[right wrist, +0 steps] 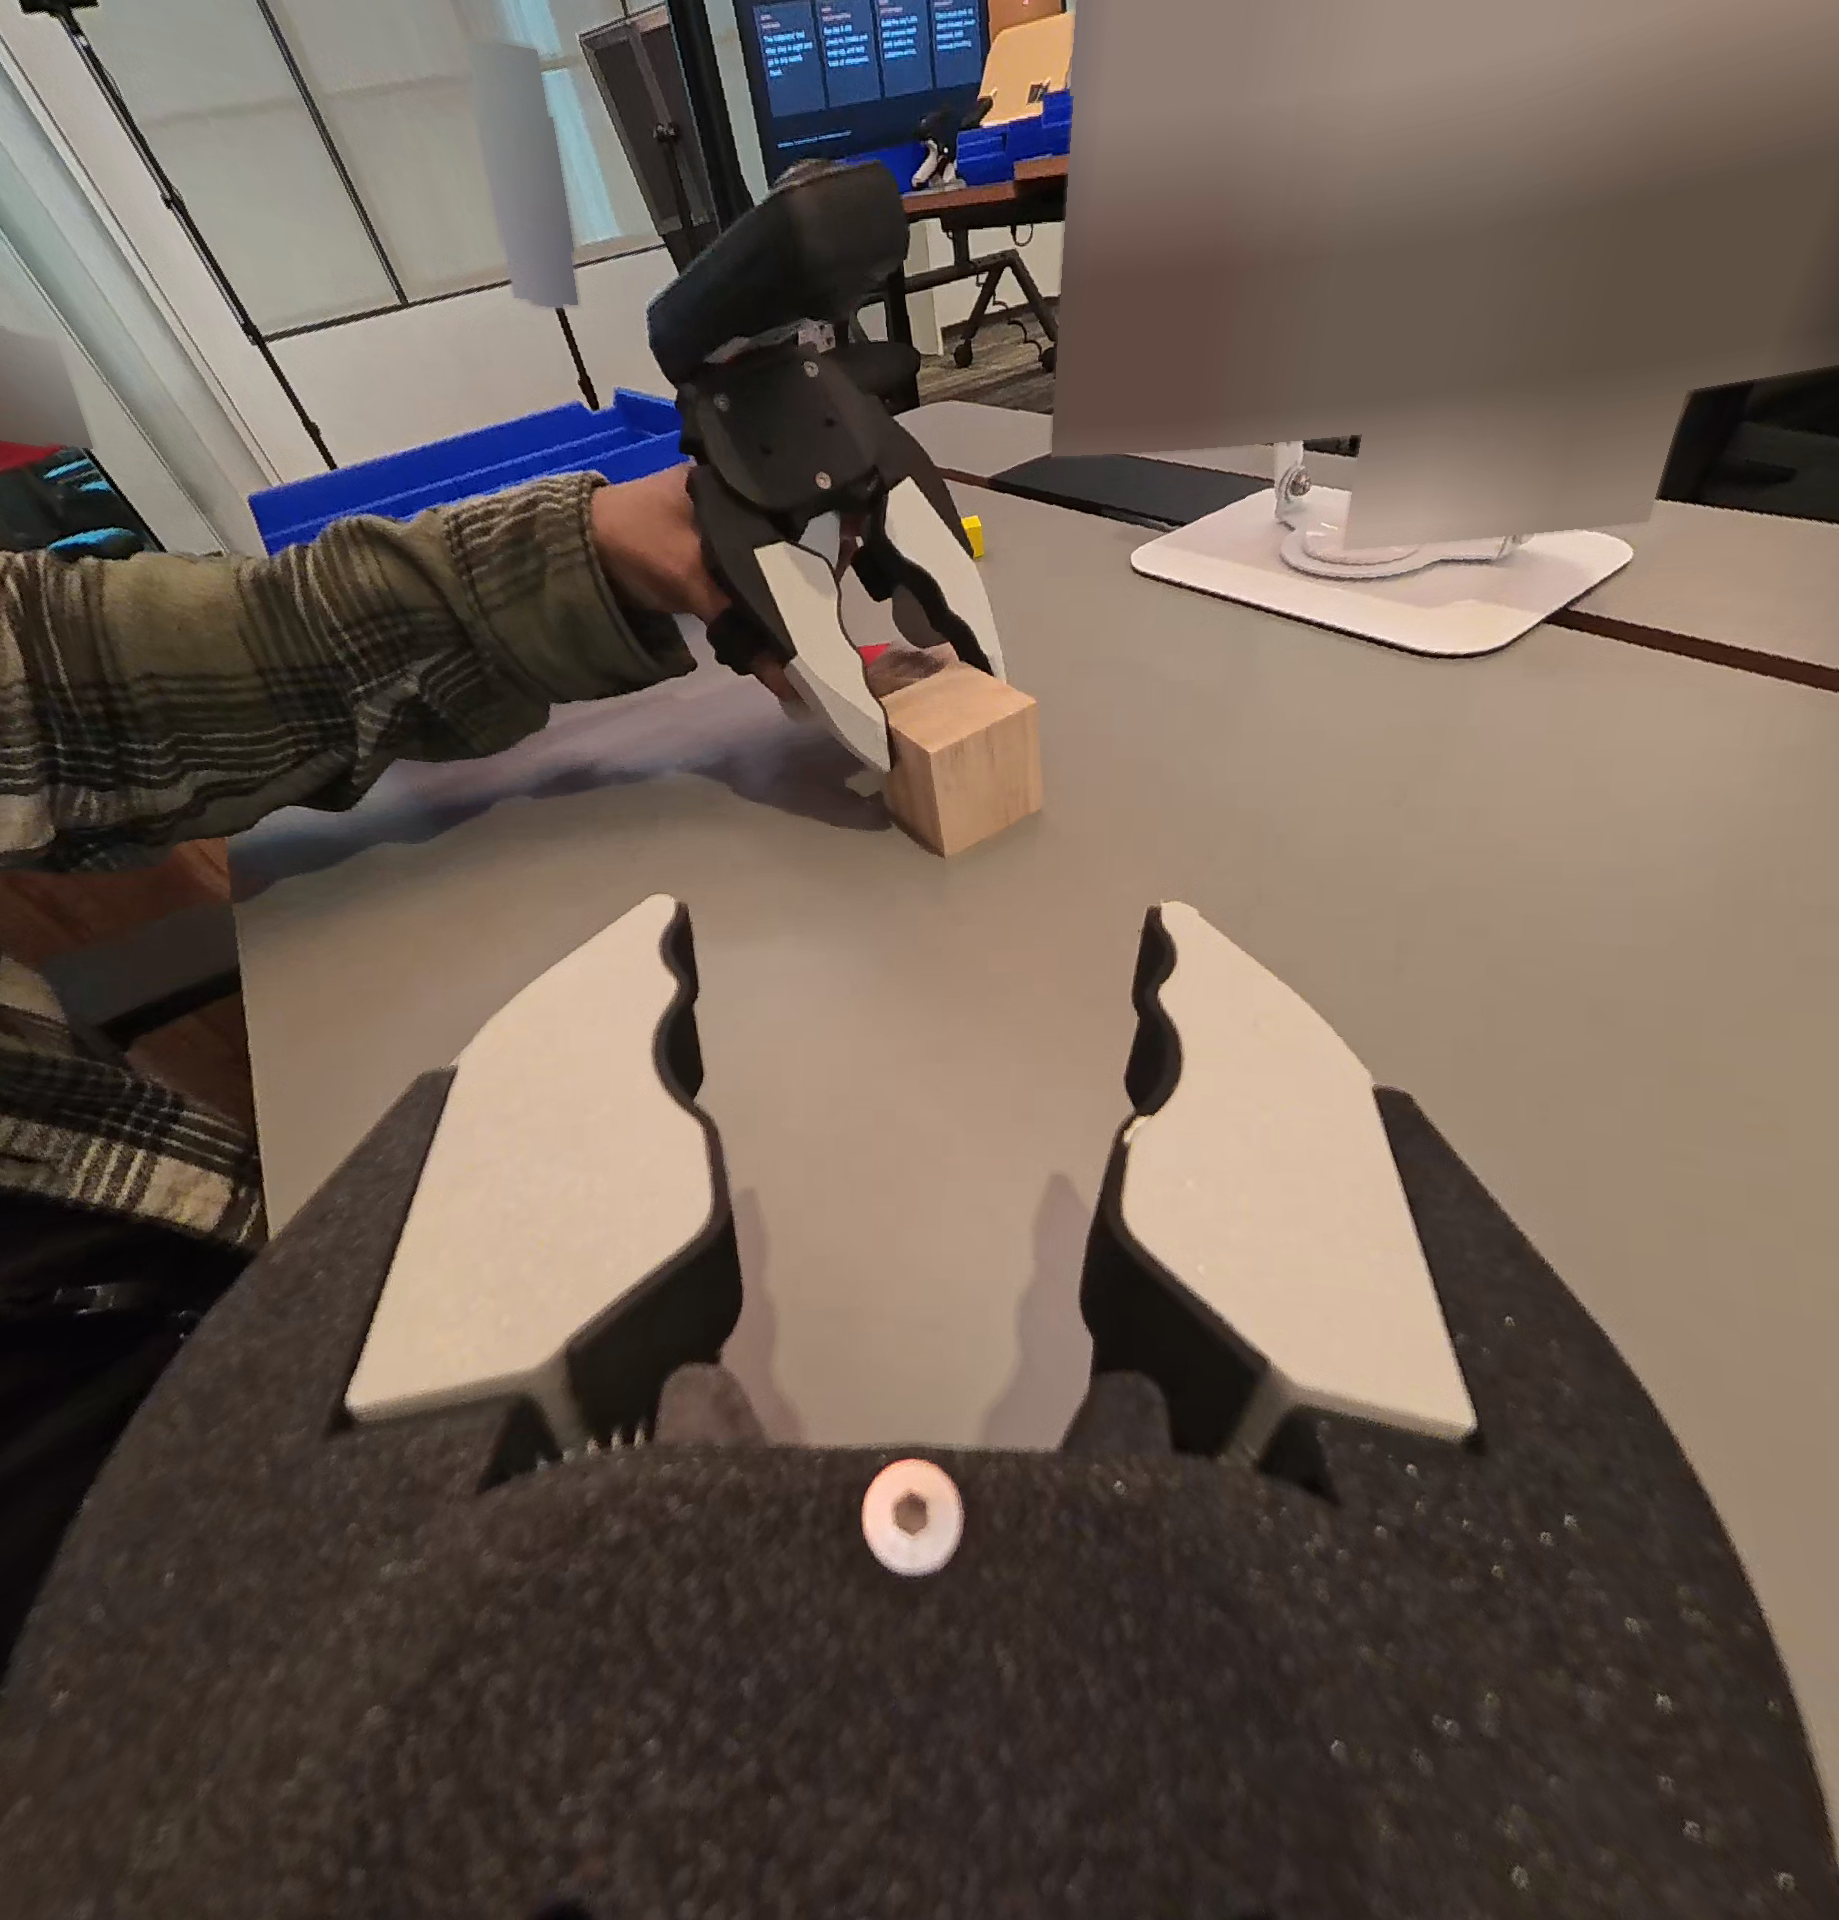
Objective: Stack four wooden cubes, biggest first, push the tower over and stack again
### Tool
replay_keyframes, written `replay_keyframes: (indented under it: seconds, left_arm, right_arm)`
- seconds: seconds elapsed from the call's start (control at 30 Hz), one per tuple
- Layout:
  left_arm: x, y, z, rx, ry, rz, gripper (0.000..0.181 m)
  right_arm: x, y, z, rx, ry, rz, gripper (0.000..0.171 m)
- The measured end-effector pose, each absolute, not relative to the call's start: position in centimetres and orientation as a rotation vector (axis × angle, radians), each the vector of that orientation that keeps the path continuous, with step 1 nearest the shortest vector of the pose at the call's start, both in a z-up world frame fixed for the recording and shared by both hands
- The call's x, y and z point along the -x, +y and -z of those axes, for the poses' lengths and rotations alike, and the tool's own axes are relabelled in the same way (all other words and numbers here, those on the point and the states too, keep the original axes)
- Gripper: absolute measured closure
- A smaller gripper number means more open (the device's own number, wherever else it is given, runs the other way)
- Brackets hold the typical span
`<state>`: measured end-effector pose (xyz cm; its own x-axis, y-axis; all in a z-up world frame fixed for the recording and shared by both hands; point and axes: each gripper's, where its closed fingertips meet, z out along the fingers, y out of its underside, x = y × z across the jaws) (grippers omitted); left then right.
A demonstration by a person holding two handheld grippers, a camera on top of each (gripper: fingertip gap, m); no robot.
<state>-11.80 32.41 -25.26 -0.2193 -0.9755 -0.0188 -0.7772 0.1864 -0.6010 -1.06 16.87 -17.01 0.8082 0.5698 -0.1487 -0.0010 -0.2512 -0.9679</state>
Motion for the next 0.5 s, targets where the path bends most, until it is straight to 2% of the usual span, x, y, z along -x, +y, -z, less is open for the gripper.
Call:
replay_keyframes:
  seconds: [0.5]
  left_arm:
    - [9.9,31.9,25.3,1.710,2.043,0.645,0.121]
  right_arm:
    - [1.0,16.6,16.6,1.748,-0.443,-0.577,0.092]
